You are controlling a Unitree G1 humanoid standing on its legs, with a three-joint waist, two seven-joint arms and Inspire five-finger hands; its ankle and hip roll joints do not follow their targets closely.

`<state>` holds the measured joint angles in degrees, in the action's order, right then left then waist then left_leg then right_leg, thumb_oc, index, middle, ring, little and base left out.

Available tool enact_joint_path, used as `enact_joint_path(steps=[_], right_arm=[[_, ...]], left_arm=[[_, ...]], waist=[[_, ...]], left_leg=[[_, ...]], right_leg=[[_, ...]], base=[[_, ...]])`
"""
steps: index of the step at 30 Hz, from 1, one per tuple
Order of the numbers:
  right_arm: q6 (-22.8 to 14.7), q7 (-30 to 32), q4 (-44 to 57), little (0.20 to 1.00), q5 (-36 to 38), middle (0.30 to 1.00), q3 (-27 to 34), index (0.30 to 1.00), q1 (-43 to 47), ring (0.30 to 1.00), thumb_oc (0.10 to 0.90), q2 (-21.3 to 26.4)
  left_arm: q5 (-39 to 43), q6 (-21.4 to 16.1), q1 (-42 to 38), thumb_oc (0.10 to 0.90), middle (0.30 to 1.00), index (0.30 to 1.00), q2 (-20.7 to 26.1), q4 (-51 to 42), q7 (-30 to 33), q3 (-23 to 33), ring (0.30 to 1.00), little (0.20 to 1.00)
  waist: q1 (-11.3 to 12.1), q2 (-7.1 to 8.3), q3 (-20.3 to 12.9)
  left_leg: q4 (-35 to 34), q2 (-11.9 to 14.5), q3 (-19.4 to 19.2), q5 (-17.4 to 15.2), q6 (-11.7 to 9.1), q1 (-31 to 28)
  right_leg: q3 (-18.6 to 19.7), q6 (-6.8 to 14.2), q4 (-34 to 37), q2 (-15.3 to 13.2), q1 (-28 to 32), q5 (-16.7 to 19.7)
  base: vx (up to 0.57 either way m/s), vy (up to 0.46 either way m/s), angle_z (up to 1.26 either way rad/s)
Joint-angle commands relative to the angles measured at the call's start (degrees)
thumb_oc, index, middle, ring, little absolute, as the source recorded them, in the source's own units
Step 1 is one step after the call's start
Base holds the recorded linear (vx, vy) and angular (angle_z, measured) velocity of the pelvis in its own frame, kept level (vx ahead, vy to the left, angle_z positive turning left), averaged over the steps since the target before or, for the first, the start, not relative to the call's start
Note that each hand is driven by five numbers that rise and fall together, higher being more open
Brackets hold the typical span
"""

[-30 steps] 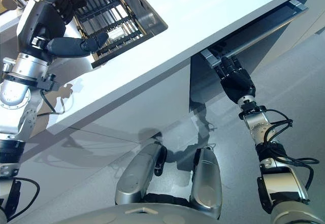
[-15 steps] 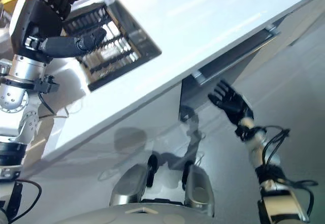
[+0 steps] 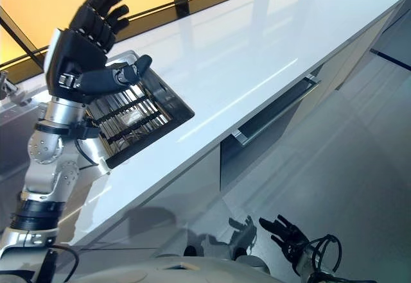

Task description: Pick up plates and place into dishwasher.

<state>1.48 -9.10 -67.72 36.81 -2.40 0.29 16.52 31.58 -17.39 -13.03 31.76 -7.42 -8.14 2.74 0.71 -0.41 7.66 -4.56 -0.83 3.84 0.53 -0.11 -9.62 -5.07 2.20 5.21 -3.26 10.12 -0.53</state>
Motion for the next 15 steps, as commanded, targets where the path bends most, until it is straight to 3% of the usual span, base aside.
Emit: enact_joint_path(steps=[1,7,11,15], right_arm=[[0.47,-2.27,-3.4,0.9,0.74,0.9,-0.54,0.9,1.87,0.9,0.8,-0.14],[2.52,-2.79,-7.41,0.9,0.22,0.9,-2.75,0.9,2.26,0.9,0.8,-2.5],[3.05,-3.16,-7.39,0.9,0.29,0.9,-3.74,0.9,2.55,0.9,0.8,-3.08],[4.68,-2.86,-7.72,0.9,-0.95,0.9,-5.44,0.9,3.78,0.9,0.8,-2.85]], left_arm=[[4.14,-0.46,0.18,0.8,0.9,0.9,0.05,-3.79,-3.26,1.66,0.9,0.9],[7.24,3.1,1.62,0.8,0.9,0.9,-3.55,-5.41,-7.1,-1.83,0.9,0.9],[10.27,7.61,2.13,0.8,0.9,0.9,-4.12,-4.48,-12.02,-3.43,0.9,0.9],[15.44,20.56,3.69,0.8,0.9,0.9,-4.77,-3.11,-25.63,-13.51,0.9,0.9]], waist=[[1.55,0.16,-5.01],[2.46,-0.51,-5.44],[2.63,-0.74,-5.55],[2.39,-1.55,-5.34]], left_leg=[[-0.44,-2.01,0.12,1.01,1.35,4.8],[-0.44,-2.19,0.56,1.02,1.59,4.65],[-0.44,-2.22,0.58,1.0,1.66,4.57],[-0.44,-2.35,0.33,1.06,1.89,4.33]], right_leg=[[1.11,-0.89,-0.21,2.81,-4.36,3.7],[0.77,-0.92,-0.21,2.78,-4.13,3.74],[0.7,-0.9,-0.21,2.72,-4.12,3.84],[0.82,-0.68,-0.21,2.75,-4.3,4.42]], base=[[0.03,0.006,0.1],[0.02,0.01,0.09],[0.01,0.002,0.03],[0.0,0.018,0.03]])
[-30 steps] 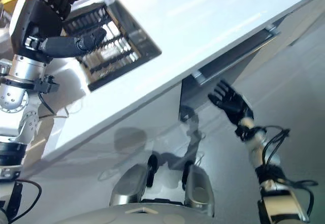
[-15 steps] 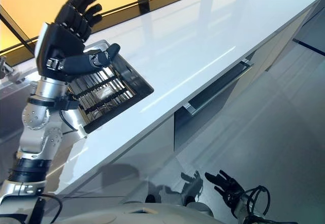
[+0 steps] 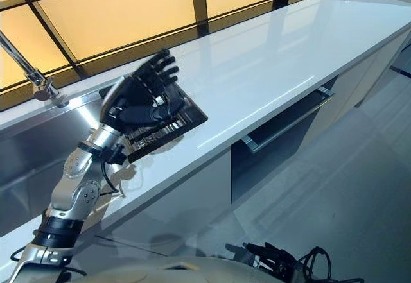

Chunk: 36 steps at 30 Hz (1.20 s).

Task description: Pick up plates and place into dishwasher.

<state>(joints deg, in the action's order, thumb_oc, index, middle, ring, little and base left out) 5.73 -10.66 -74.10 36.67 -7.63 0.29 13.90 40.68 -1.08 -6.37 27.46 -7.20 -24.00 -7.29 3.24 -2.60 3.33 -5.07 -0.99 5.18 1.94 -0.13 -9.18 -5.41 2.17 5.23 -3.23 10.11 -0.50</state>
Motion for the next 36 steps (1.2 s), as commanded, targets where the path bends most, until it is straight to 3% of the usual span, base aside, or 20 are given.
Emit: enact_joint_path(steps=[1,2,5,7,13,18,19,23,26,28,29,33,36], right_arm=[[0.56,-1.28,-1.59,0.9,-1.16,0.9,-0.27,0.9,3.99,0.9,0.8,-0.05],[0.87,-1.25,-2.02,0.9,-1.51,0.9,-0.38,0.9,4.49,0.9,0.8,0.24],[1.89,-1.41,-2.61,0.9,-2.13,0.9,-1.5,0.9,5.4,0.9,0.8,0.76],[1.78,-1.9,-3.52,0.9,-3.42,0.9,-1.42,0.9,5.63,0.9,0.8,0.91],[2.38,-2.49,-5.85,0.9,-5.04,0.9,-1.4,0.9,5.85,0.9,0.8,1.0],[3.32,-2.32,-6.15,0.9,-5.39,0.9,-0.85,0.9,5.53,0.9,0.8,0.48],[3.47,-2.39,-6.0,0.9,-5.8,0.9,-0.7,0.9,5.25,0.9,0.8,0.18],[3.9,-2.13,-5.6,0.9,-6.11,0.9,-0.66,0.9,5.05,0.9,0.8,-0.6],[4.11,-1.33,-5.26,0.9,-5.58,0.9,-1.2,0.9,5.07,0.9,0.8,-1.81],[4.31,-1.01,-5.06,0.9,-5.37,0.9,-1.26,0.9,5.15,0.9,0.8,-2.08],[4.26,-0.34,-5.03,0.9,-4.89,0.9,-1.33,0.9,5.19,0.9,0.8,-2.81],[3.66,0.17,-5.59,0.9,-4.6,0.9,-0.93,0.9,5.14,0.9,0.8,-3.3],[3.14,-0.21,-6.16,0.9,-5.47,0.9,-0.19,0.9,4.66,0.9,0.8,-2.94]], left_arm=[[8.31,10.42,-2.8,0.8,0.9,0.9,-1.48,-2.94,-13.29,-6.15,0.9,0.9],[10.04,16.9,-2.71,0.8,0.9,0.9,-2.43,-1.55,-17.92,-9.67,0.9,0.9],[13.06,22.99,-3.13,0.8,0.9,0.9,-4.47,3.89,-20.81,-18.73,0.9,0.9],[13.1,23.7,-3.63,0.8,0.9,0.9,-6.64,9.95,-22.99,-21.98,0.9,0.9],[8.73,21.07,-2.24,0.8,0.9,0.9,-12.56,28.23,-27.19,-26.88,0.9,0.9],[6.16,18.78,-0.01,0.8,0.9,0.9,-15.39,40.88,-24.38,-26.38,0.9,0.9],[3.22,16.35,0.83,0.8,0.9,0.9,-16.86,47.23,-24.43,-24.88,0.9,0.9],[-0.69,13.48,1.46,0.8,0.9,0.9,-18.38,58.24,-16.84,-21.64,0.9,0.9],[-10.29,5.48,0.06,0.8,0.9,0.9,-18.85,74.84,-1.64,-15.91,0.9,0.9],[-13.05,4.41,-0.08,0.8,0.9,0.9,-18.68,77.21,2.84,-14.45,0.9,0.9],[-18.99,2.3,-0.03,0.8,0.9,0.9,-18.32,80.66,11.72,-11.68,0.9,0.9],[-25.98,-0.16,1.28,0.8,0.9,0.9,-17.76,83.93,19.33,-9.66,0.9,0.9],[-28.73,-1.02,3.4,0.8,0.9,0.9,-16.97,84.69,21.04,-8.18,0.9,0.9]], waist=[[-0.42,0.49,-0.99],[-0.83,0.32,-1.02],[-2.32,0.08,-1.21],[-3.21,0.1,-1.37],[-4.59,0.78,-1.37],[-4.56,1.41,-1.15],[-4.52,1.63,-1.12],[-4.32,2.16,-1.16],[-4.13,2.91,-1.27],[-4.11,3.04,-1.28],[-3.8,3.26,-1.41],[-3.24,3.3,-1.4],[-2.48,3.14,-1.24]], left_leg=[[0.07,-2.2,-1.14,-0.39,1.99,3.8],[0.07,-2.21,-1.34,-0.49,2.09,3.71],[0.07,-2.26,-2.21,-0.8,2.38,3.36],[0.07,-2.22,-3.08,-1.09,2.58,3.16],[0.07,-2.07,-4.6,-1.63,2.88,3.13],[0.07,-2.06,-4.89,-1.75,3.03,3.24],[0.07,-2.12,-4.86,-1.82,3.09,3.24],[0.07,-2.14,-4.74,-1.79,3.19,3.39],[0.07,-2.16,-4.72,-1.66,3.33,3.43],[0.07,-2.15,-4.71,-1.64,3.29,3.37],[0.07,-2.16,-4.64,-1.55,3.26,3.36],[0.07,-2.19,-4.33,-1.51,3.11,3.28],[0.07,-2.35,-3.84,-1.44,2.96,3.24]], right_leg=[[1.23,-0.5,-0.23,2.69,-4.3,4.45],[1.46,-0.33,-0.23,2.74,-4.34,4.51],[2.44,0.12,-0.23,2.9,-4.47,4.77],[3.05,0.25,-0.23,3.0,-4.59,4.85],[4.37,0.34,-0.23,3.31,-5.2,5.19],[4.43,0.39,-0.23,3.34,-5.4,5.3],[4.34,0.41,-0.23,3.33,-5.42,5.3],[4.09,0.42,-0.23,3.28,-5.54,5.31],[3.56,0.3,-0.23,3.17,-5.33,4.91],[3.44,0.28,-0.23,3.16,-5.22,4.77],[3.15,0.23,-0.23,3.08,-5.06,4.56],[2.7,0.2,-0.23,2.98,-4.81,4.24],[2.1,0.24,-0.23,2.84,-4.56,3.94]], base=[[0.0,0.0,0.0],[0.0,0.0,0.0],[0.02,0.007,-0.03],[0.04,0.007,-0.05],[0.02,-0.004,-0.17],[0.01,-0.008,-0.12],[0.0,0.0,0.0],[0.0,0.0,0.0],[0.04,-0.004,0.03],[0.04,0.0,-0.05],[0.04,0.002,-0.04],[0.02,0.003,0.01],[0.02,0.017,0.07]])
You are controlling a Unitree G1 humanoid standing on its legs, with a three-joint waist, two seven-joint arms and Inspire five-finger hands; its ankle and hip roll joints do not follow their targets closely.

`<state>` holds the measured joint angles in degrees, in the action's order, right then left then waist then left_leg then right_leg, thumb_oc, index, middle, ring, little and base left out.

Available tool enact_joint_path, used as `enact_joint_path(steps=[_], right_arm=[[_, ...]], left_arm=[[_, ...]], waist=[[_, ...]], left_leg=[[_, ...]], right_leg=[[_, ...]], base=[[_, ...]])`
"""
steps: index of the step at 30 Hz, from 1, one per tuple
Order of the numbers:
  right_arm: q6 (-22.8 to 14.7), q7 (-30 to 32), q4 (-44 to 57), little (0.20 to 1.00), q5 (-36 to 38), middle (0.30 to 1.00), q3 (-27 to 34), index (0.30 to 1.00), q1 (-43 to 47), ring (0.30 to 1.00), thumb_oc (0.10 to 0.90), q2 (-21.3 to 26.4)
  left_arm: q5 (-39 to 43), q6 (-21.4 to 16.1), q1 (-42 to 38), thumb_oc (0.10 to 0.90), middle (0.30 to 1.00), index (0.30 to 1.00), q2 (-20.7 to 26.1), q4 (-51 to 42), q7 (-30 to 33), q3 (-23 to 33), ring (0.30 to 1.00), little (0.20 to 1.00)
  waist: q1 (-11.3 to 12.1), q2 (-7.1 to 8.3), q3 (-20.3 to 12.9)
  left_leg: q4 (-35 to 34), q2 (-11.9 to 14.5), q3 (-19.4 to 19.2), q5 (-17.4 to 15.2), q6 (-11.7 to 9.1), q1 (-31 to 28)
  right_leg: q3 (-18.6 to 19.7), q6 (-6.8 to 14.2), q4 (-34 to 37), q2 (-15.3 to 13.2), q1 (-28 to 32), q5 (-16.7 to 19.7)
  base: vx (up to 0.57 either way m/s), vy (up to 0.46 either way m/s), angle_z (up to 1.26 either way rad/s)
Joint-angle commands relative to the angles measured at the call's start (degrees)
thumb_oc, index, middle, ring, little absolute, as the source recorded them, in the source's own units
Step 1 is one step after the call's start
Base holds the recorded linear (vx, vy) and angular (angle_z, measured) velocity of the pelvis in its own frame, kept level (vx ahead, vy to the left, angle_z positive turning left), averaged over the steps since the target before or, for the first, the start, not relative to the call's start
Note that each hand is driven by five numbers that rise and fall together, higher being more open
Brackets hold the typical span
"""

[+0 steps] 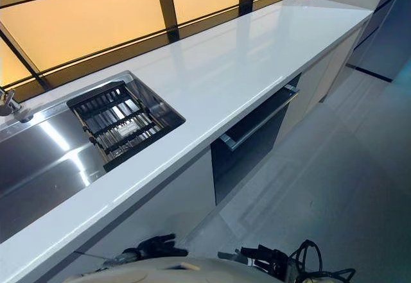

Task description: Pick up plates and place into dishwasher.

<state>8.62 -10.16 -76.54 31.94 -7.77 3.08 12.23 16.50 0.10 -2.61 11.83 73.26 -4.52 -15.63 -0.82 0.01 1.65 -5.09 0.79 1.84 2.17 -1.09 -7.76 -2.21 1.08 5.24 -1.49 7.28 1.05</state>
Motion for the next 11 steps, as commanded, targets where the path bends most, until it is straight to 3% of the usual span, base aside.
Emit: enact_joint_path(steps=[1,11], right_arm=[[0.2,-0.85,-4.04,0.9,-1.49,0.9,0.22,0.9,1.75,0.9,0.8,-0.94],[-0.5,-1.18,-5.44,0.9,-5.19,0.9,0.1,0.9,1.33,0.9,0.8,-1.47]], left_arm=[[-5.11,-1.52,0.68,0.8,0.9,0.9,-1.02,4.61,1.16,0.5,0.9,0.9],[0.48,0.97,4.33,0.8,0.9,0.9,-1.38,7.8,5.8,6.36,0.9,0.9]], waist=[[1.91,0.39,0.61],[3.46,-0.25,1.45]], left_leg=[[0.09,-4.21,-0.19,-1.64,3.88,1.8],[0.09,-4.97,1.21,-1.59,4.03,1.72]], right_leg=[[-1.46,1.38,-0.24,0.98,-1.7,2.36],[-3.19,1.14,-0.24,0.35,-1.22,1.86]], base=[[0.0,0.0,0.0],[0.02,0.02,0.08]])
